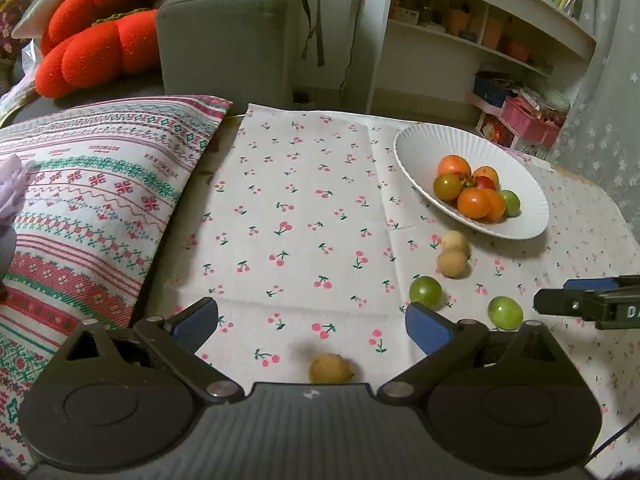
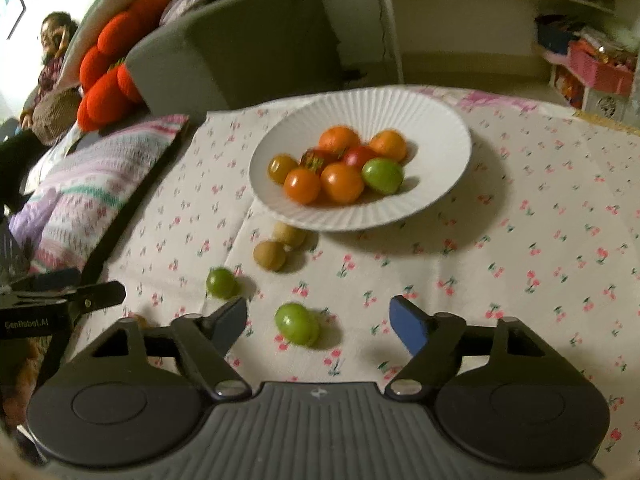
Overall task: Organize fruits
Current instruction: 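Move the left tool back to a brown tomato while the right tool approaches another green tomato, then grasp the brown tomato with the left tool while the right tool grasps the green tomato, then carry the brown tomato in the left tool onto the plate while the right tool places its green tomato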
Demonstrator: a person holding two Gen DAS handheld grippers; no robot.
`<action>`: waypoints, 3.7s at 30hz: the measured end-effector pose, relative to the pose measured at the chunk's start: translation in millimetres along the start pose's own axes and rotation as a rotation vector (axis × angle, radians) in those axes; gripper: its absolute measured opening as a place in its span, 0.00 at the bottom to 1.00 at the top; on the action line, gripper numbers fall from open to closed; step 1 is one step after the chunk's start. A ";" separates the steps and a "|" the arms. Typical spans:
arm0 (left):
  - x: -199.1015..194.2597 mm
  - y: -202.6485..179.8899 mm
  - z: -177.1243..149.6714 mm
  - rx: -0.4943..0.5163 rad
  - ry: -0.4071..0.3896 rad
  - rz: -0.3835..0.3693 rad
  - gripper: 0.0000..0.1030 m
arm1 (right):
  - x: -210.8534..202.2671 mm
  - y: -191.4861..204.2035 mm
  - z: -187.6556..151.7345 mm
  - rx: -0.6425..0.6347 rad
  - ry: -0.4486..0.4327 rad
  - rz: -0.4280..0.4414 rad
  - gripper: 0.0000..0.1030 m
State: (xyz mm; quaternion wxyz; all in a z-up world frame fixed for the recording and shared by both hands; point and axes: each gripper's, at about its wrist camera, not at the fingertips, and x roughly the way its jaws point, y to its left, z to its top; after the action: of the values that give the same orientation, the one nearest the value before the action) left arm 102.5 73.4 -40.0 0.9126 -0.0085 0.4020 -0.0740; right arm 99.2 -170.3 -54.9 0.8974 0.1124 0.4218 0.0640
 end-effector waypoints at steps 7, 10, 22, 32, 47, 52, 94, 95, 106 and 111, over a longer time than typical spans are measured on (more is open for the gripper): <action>7.2 4.1 -9.4 -0.028 0.069 -0.058 0.61 | 4.5 4.2 -3.5 -0.014 0.018 -0.003 0.59; 13.5 0.0 -15.7 -0.023 0.109 -0.073 0.55 | 7.9 5.7 -4.5 -0.020 0.025 -0.004 0.60; 28.4 -5.0 -27.4 -0.008 0.167 -0.050 0.09 | 29.2 19.5 -9.8 -0.110 0.056 -0.034 0.50; 25.5 -9.4 -25.2 0.022 0.139 -0.038 0.08 | 36.1 24.2 -9.0 -0.137 0.066 -0.024 0.24; 20.5 -8.5 -20.0 0.016 0.097 -0.029 0.08 | 26.5 25.2 -4.0 -0.114 0.024 -0.031 0.24; 19.4 -6.8 -17.2 0.003 0.081 -0.012 0.08 | 20.7 26.6 0.7 -0.095 0.002 -0.021 0.24; 86.2 -82.5 106.6 -0.039 -0.068 -0.147 0.08 | 13.5 -73.9 63.2 0.241 -0.171 -0.015 0.24; 92.1 -85.5 109.2 -0.038 -0.061 -0.147 0.08 | 14.2 -72.5 64.8 0.230 -0.172 -0.018 0.24; 127.9 -101.5 110.7 0.002 -0.015 -0.135 0.09 | 33.4 -75.6 73.5 0.183 -0.168 -0.049 0.24; 125.4 -99.3 110.5 -0.001 -0.012 -0.154 0.09 | 37.6 -72.0 73.8 0.174 -0.159 -0.053 0.24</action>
State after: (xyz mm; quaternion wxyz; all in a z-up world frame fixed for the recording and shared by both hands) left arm 254.5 -47.5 -49.7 0.9065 -0.0402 0.3950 -0.1436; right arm 181.5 -242.9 -55.5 0.9163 0.1832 0.3561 -0.0058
